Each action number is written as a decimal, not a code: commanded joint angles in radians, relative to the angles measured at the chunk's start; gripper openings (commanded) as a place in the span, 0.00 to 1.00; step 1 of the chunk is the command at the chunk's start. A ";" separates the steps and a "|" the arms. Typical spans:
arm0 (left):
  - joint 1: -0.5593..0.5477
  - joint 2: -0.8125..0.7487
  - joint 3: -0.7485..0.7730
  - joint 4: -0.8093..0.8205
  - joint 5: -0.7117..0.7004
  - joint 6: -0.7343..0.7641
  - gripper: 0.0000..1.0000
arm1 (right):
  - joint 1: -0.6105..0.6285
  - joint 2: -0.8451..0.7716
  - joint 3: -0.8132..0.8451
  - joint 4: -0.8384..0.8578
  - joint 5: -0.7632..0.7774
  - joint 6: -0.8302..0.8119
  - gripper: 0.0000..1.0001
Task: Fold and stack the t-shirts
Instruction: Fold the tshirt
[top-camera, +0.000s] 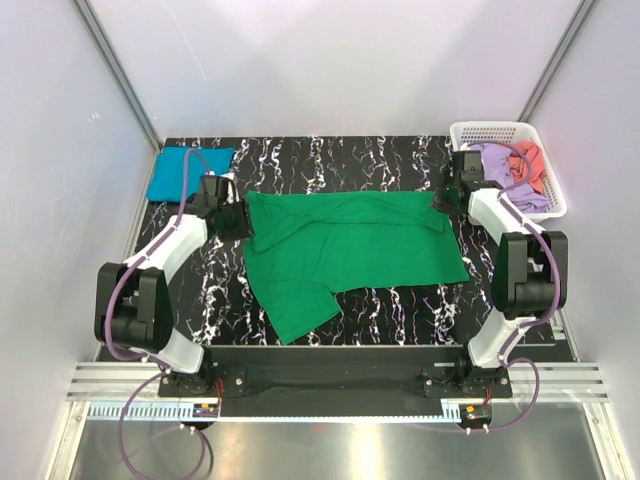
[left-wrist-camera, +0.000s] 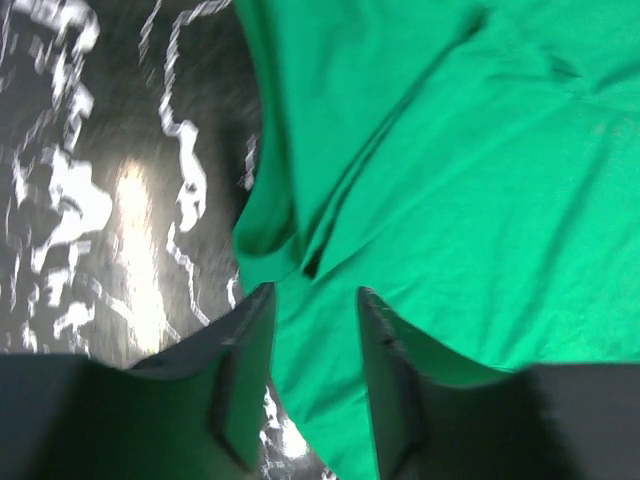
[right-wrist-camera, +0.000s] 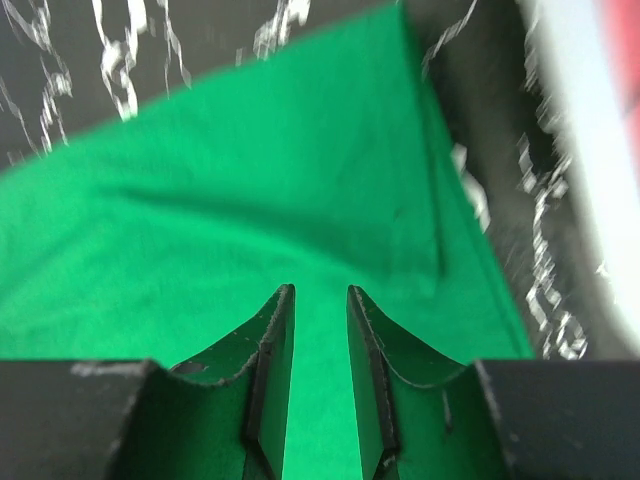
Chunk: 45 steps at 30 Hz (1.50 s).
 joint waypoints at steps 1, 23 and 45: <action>-0.003 -0.037 -0.018 -0.069 -0.115 -0.137 0.49 | 0.033 -0.040 0.002 -0.078 0.027 0.005 0.34; 0.016 0.140 -0.034 -0.118 -0.116 -0.201 0.00 | 0.033 -0.249 -0.204 -0.411 0.172 0.221 0.35; 0.134 0.192 0.275 -0.315 -0.297 -0.082 0.38 | 0.033 -0.315 -0.268 -0.299 0.089 0.348 0.35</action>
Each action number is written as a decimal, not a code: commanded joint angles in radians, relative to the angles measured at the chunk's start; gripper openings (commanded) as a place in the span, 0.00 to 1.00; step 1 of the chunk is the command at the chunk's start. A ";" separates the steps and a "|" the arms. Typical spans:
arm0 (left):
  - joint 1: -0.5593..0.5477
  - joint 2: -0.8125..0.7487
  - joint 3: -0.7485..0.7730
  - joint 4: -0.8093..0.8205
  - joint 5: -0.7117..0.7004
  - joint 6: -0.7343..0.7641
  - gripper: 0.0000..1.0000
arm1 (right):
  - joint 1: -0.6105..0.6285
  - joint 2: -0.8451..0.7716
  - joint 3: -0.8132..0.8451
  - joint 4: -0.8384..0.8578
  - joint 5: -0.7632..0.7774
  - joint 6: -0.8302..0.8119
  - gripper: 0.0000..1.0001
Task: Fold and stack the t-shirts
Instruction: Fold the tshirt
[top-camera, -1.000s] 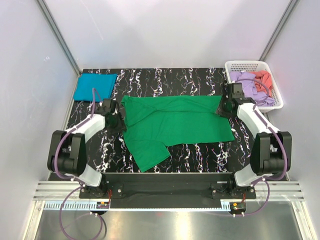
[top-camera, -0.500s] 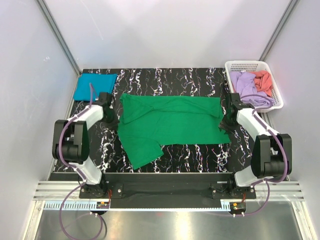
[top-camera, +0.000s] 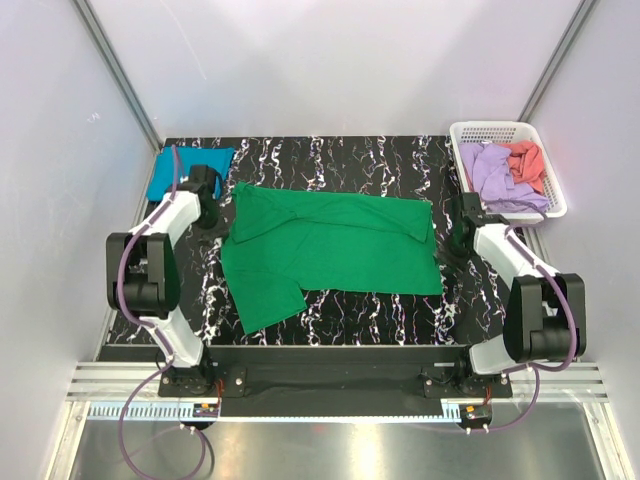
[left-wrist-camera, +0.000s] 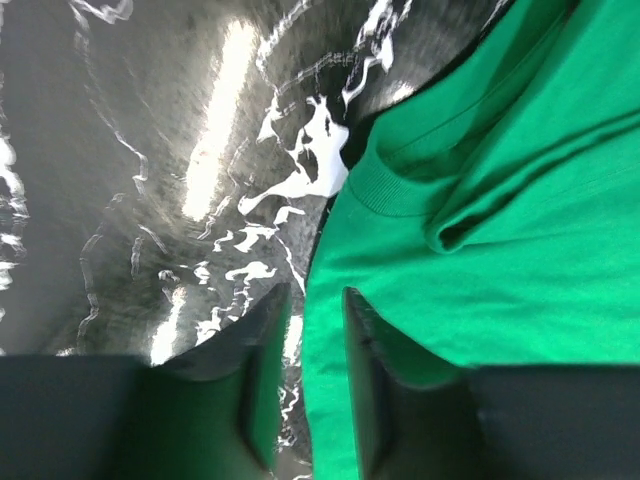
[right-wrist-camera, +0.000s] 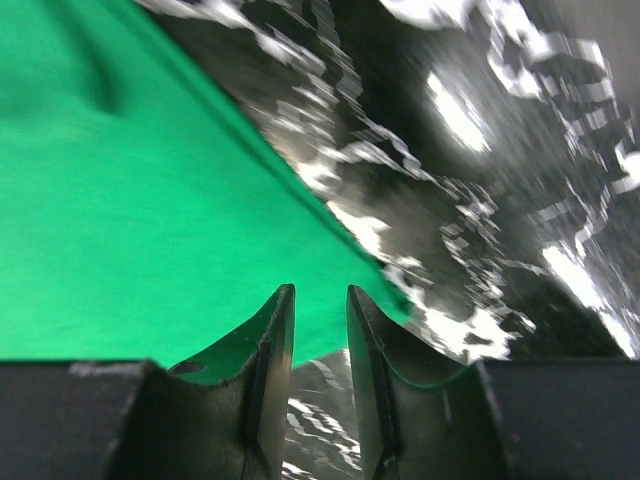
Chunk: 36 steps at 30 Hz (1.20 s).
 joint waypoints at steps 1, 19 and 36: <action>0.003 -0.043 0.115 -0.047 -0.062 -0.003 0.42 | -0.001 -0.025 0.111 0.059 -0.010 -0.025 0.35; -0.049 -0.134 -0.189 0.239 0.381 -0.117 0.37 | -0.001 0.320 0.336 0.229 -0.046 0.030 0.39; -0.052 -0.096 -0.272 0.214 0.268 -0.095 0.37 | 0.001 0.396 0.322 0.267 -0.026 0.058 0.36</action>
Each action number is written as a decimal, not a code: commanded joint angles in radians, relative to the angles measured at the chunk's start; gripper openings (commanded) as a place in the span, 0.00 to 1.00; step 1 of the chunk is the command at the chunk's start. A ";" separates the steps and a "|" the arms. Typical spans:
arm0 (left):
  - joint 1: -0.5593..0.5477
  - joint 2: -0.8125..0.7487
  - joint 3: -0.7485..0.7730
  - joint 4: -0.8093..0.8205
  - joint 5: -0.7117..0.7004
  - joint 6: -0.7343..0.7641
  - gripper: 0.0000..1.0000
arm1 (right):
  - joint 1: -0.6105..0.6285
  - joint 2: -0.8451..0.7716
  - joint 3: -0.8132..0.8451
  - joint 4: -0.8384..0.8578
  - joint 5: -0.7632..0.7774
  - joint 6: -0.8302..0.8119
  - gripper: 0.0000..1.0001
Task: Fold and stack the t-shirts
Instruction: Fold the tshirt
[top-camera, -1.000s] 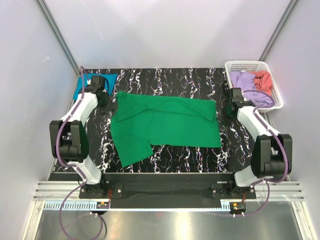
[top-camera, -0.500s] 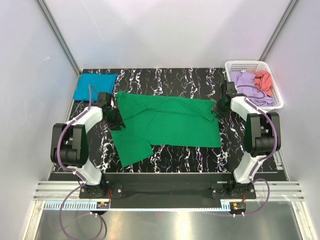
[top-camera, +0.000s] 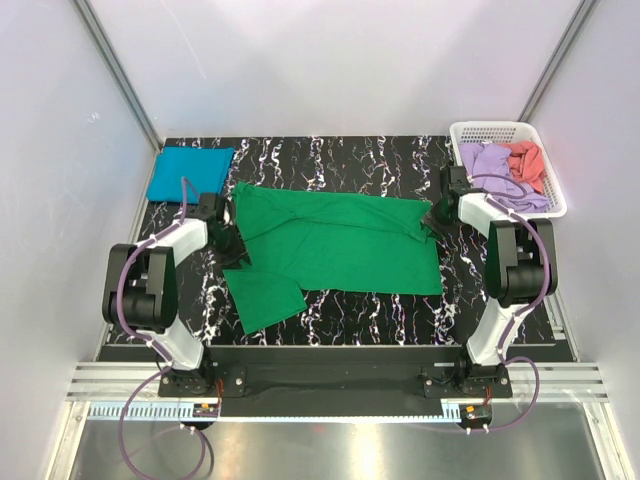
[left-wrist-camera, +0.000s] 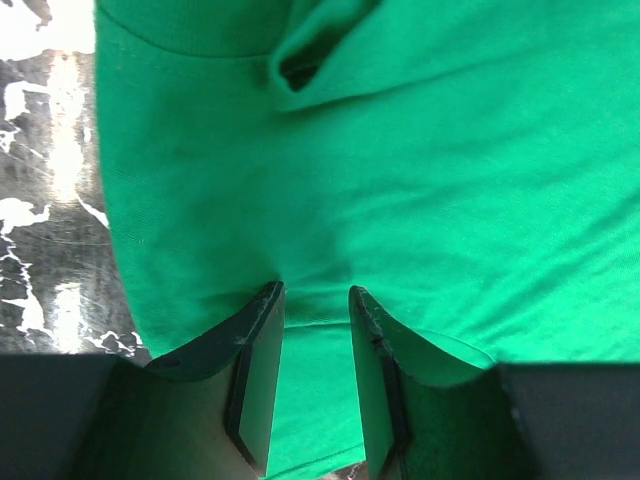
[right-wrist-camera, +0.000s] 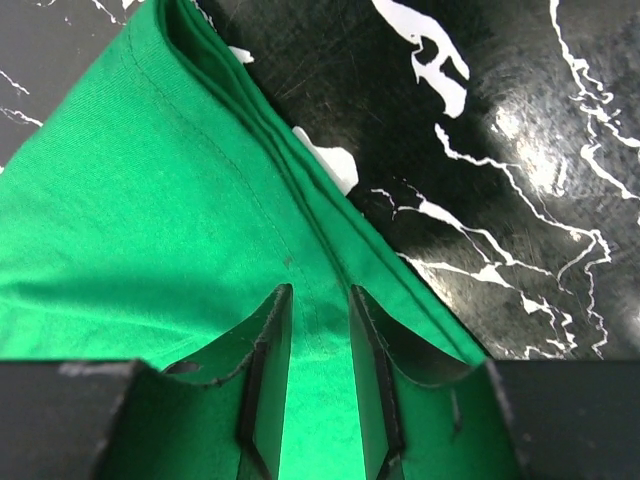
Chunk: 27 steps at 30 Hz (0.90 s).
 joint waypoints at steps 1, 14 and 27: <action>0.001 0.005 0.000 0.007 -0.051 0.009 0.37 | 0.001 0.019 0.015 0.033 0.022 0.005 0.34; 0.002 0.025 0.030 -0.026 -0.108 0.037 0.37 | 0.001 0.056 0.039 0.044 0.051 -0.027 0.12; 0.015 0.044 0.031 -0.038 -0.145 0.040 0.36 | 0.001 0.047 0.105 -0.023 0.112 -0.145 0.00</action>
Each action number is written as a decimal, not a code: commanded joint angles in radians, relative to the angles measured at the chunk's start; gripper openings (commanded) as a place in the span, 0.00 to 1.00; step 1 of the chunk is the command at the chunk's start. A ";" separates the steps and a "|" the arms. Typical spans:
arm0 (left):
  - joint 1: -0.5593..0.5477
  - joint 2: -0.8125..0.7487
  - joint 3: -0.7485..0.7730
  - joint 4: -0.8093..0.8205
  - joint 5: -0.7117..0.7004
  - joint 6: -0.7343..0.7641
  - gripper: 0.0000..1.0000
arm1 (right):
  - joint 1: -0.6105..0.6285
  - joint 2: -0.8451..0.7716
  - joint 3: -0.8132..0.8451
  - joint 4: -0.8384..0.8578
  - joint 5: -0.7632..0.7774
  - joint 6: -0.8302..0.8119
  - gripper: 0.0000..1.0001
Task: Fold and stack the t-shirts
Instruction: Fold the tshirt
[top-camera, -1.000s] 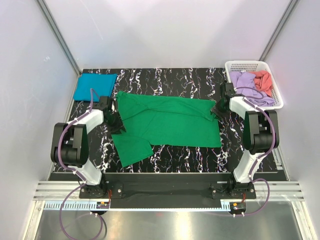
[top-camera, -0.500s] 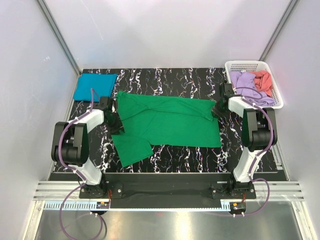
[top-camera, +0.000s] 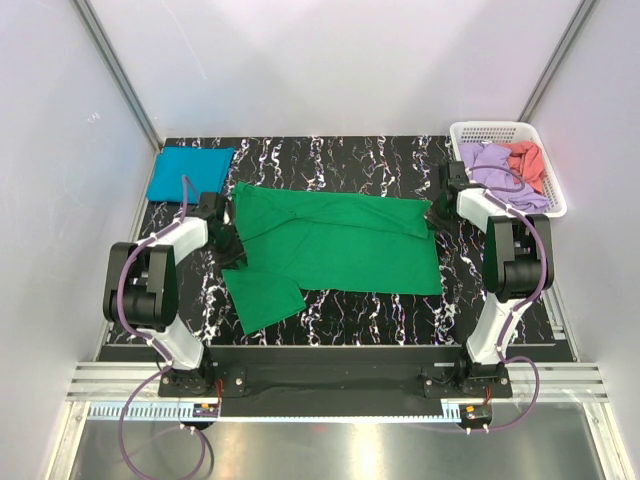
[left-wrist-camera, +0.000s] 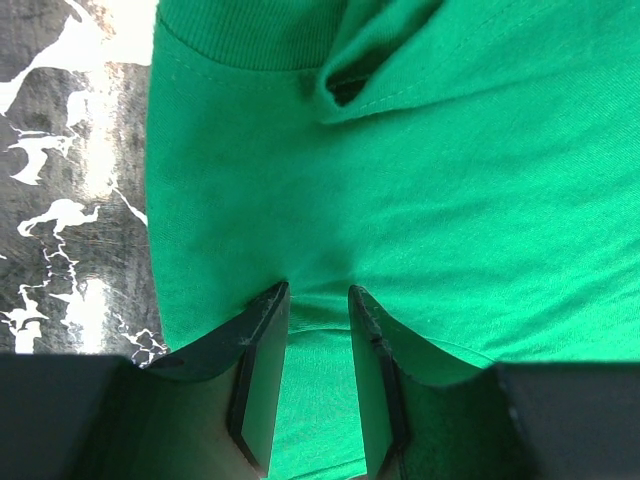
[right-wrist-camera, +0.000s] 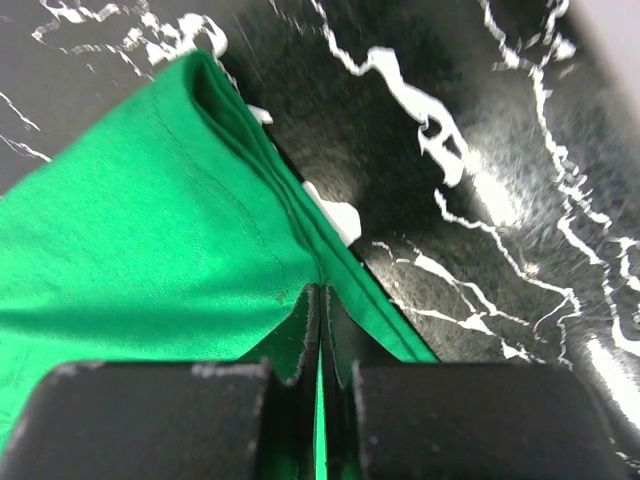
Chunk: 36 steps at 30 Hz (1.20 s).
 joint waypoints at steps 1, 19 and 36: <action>0.017 0.027 0.018 -0.014 -0.075 0.028 0.36 | -0.001 -0.004 0.052 -0.030 0.071 -0.063 0.00; 0.032 0.040 0.052 -0.046 -0.103 0.024 0.37 | -0.001 0.047 0.115 -0.044 0.099 -0.168 0.00; 0.037 0.057 0.089 -0.086 -0.141 0.031 0.38 | -0.001 0.070 0.135 -0.041 0.104 -0.226 0.00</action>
